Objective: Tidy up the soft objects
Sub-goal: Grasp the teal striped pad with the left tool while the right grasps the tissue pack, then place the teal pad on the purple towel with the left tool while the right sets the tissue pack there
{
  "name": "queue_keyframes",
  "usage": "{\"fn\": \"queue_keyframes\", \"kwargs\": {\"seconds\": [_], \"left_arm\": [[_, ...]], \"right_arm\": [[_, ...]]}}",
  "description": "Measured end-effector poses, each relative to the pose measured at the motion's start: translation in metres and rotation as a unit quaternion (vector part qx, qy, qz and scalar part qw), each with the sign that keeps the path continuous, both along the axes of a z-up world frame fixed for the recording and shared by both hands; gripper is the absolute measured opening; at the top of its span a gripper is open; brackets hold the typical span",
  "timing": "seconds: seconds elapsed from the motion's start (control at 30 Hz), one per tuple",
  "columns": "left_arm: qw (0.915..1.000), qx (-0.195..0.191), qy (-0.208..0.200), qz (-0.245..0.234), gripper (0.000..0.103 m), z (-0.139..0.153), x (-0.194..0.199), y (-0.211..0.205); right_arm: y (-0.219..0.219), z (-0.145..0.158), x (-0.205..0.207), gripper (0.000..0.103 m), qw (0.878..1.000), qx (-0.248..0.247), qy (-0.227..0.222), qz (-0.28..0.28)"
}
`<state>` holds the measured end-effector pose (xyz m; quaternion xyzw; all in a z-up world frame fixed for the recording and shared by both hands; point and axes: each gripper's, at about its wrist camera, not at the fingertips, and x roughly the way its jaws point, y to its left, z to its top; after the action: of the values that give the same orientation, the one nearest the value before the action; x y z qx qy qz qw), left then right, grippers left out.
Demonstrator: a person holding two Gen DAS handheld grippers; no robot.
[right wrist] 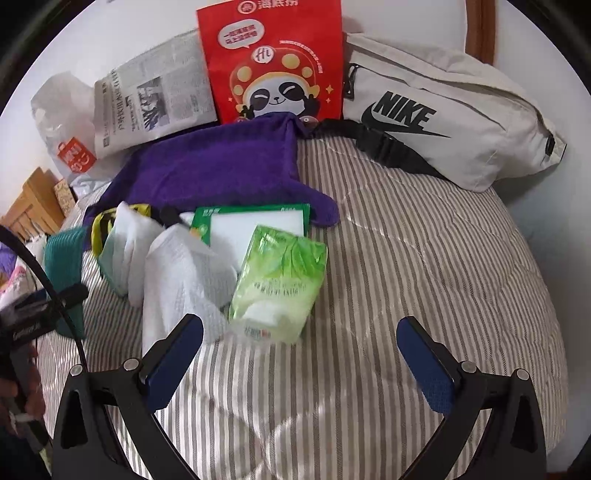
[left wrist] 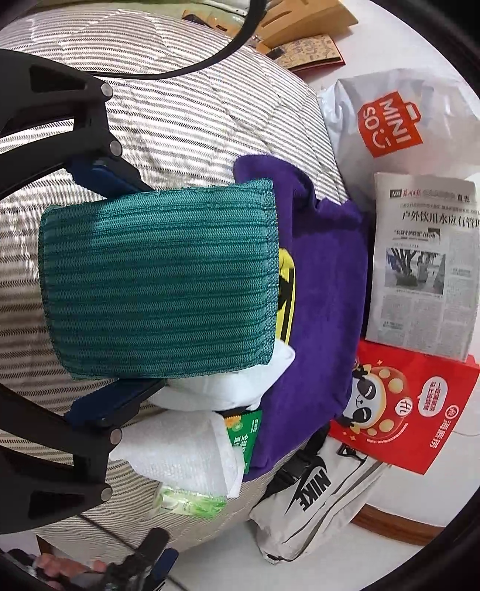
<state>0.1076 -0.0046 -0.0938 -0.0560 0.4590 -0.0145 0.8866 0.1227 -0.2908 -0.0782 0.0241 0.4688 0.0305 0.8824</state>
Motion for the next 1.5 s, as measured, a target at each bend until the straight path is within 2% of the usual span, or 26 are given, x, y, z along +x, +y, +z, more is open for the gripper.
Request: {"fn": "queue_keyframes", "kwargs": {"seconds": [0.3, 0.47, 0.57, 0.63, 0.67, 0.93, 1.13, 1.5], "left_arm": [[0.9999, -0.011, 0.008, 0.007, 0.086, -0.009, 0.004, 0.01], [0.9998, -0.01, 0.016, 0.005, 0.086, -0.014, 0.007, 0.013], [0.9997, -0.013, 0.017, 0.005, 0.086, -0.015, 0.008, 0.017], [0.9997, -0.015, 0.02, 0.003, 0.086, -0.016, 0.008, 0.019], [0.9997, -0.014, 0.021, 0.002, 0.086, -0.016, 0.009, 0.02], [0.9996, -0.017, 0.02, -0.004, 0.086, -0.01, 0.016, 0.022], [0.9998, -0.016, 0.012, -0.007, 0.086, 0.005, 0.023, 0.026], [0.9999, -0.001, -0.01, -0.003, 0.086, 0.047, 0.058, 0.045]], "right_arm": [[-0.001, -0.025, 0.041, 0.103, 0.997, 0.06, 0.031, -0.038], [0.008, -0.043, 0.052, 0.099, 0.997, 0.039, 0.05, -0.036], [0.007, -0.046, 0.054, 0.082, 0.997, 0.041, 0.053, -0.038], [0.006, -0.044, 0.053, 0.06, 0.996, 0.064, 0.051, -0.024], [0.006, -0.043, 0.052, 0.057, 0.996, 0.065, 0.054, -0.017], [-0.004, -0.023, 0.04, 0.055, 0.997, 0.067, 0.034, -0.021], [-0.006, -0.002, 0.04, 0.054, 0.999, 0.048, 0.017, -0.014], [0.022, 0.036, 0.084, 0.054, 0.999, 0.04, -0.014, 0.026]]}}
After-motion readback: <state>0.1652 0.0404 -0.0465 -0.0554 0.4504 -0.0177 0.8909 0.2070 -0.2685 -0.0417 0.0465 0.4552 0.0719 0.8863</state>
